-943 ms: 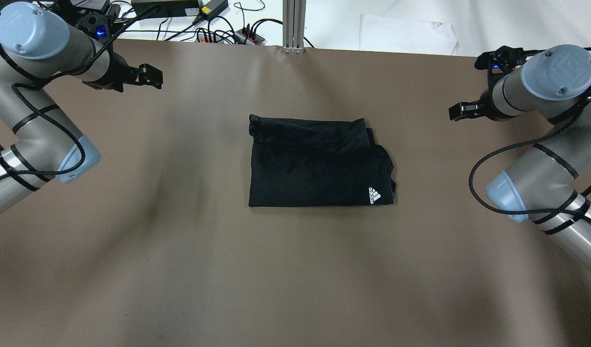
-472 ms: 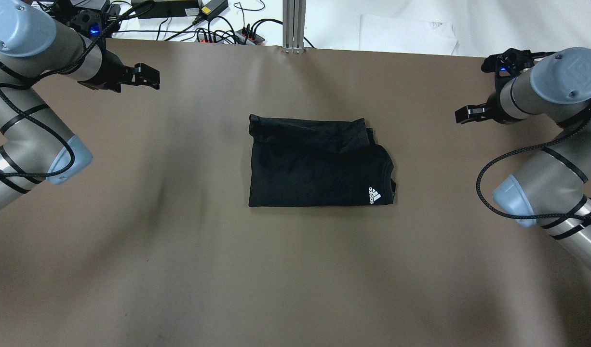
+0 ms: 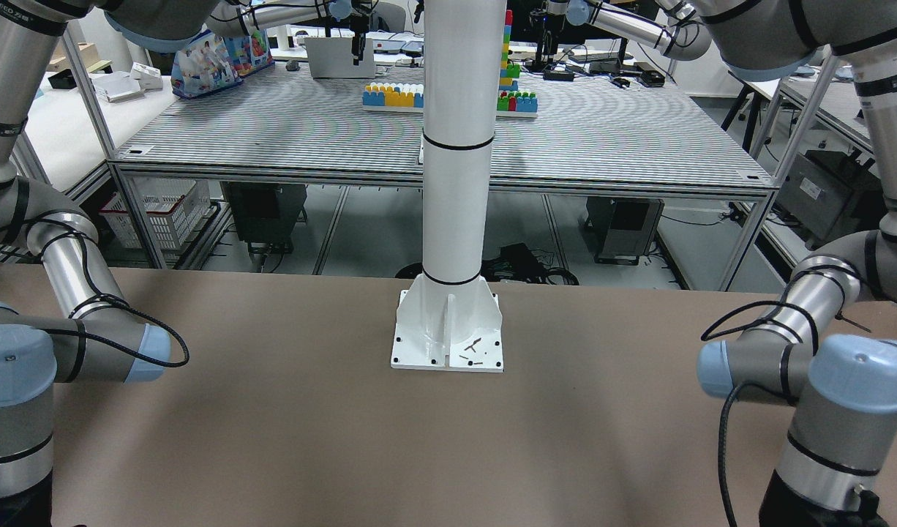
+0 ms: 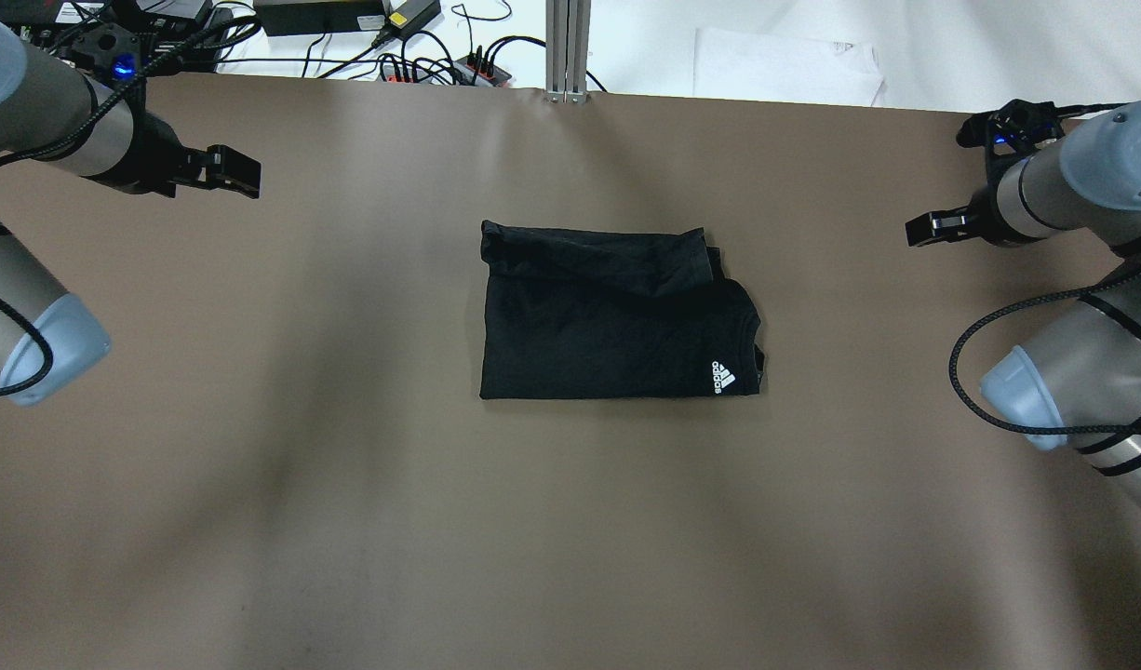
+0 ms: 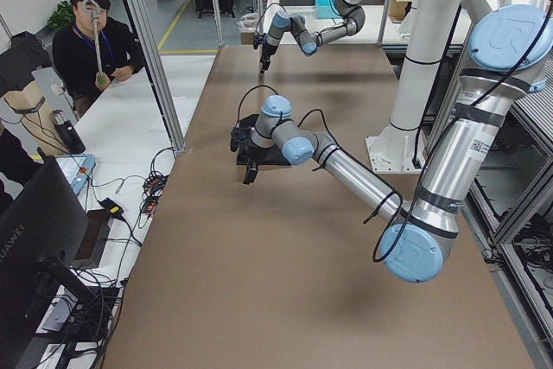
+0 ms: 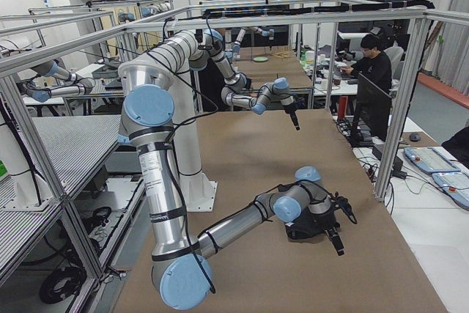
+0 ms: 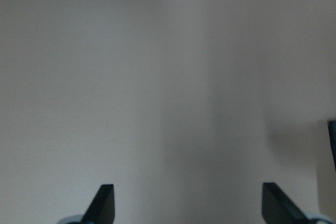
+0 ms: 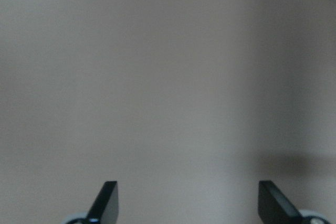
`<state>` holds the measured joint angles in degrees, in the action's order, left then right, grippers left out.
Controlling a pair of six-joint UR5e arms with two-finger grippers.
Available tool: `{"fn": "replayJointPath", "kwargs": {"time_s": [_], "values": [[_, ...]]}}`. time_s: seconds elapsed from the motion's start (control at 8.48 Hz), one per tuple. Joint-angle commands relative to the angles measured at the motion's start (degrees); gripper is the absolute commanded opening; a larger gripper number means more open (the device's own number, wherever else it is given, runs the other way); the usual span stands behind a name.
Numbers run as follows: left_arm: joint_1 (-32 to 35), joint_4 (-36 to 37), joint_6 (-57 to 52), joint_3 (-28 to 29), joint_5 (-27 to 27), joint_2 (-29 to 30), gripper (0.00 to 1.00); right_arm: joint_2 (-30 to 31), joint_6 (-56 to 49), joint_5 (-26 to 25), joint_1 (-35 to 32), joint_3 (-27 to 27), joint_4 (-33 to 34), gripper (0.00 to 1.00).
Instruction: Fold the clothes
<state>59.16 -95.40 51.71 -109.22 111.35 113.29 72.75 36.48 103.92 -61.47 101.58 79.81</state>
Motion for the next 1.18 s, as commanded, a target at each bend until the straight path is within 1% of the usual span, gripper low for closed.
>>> {"fn": "replayJointPath", "kwargs": {"time_s": [0.0,0.12,0.35,0.47,0.59,0.71,0.83,0.94,1.06], "values": [[0.9,5.6,-7.1,-5.5,-3.4,-3.8,1.0,2.3,-4.7,0.1,-3.0,1.6,0.6,0.94],[1.5,5.7,-11.4,-4.8,-4.8,-4.7,1.0,2.7,-5.7,0.1,-3.7,2.0,1.4,0.94],[6.0,5.7,-19.1,-1.5,-5.1,-5.9,1.0,2.9,-10.4,-0.6,-5.9,1.9,3.7,0.94],[8.5,5.7,-24.7,1.5,-7.6,-5.9,1.0,2.9,-14.2,-1.4,-7.3,1.5,5.5,0.94],[11.2,5.2,-30.6,5.8,-11.3,-5.9,1.0,3.0,-17.7,-4.0,-8.7,1.1,7.4,0.94],[15.4,4.6,-37.0,10.5,-13.2,-5.8,1.0,3.3,-21.6,-7.6,-10.4,0.2,8.6,0.94],[19.8,0.6,-42.8,15.6,-13.3,-5.9,1.0,3.5,-27.2,-9.9,-13.2,-1.5,8.7,0.94],[24.2,-5.0,-47.9,21.4,-13.3,-6.0,1.0,3.5,-32.7,-12.5,-16.7,-3.3,8.6,0.94],[28.2,-9.2,-51.6,26.2,-13.2,-6.8,1.0,4.1,-38.4,-16.1,-19.5,-4.4,8.4,0.94]]}}
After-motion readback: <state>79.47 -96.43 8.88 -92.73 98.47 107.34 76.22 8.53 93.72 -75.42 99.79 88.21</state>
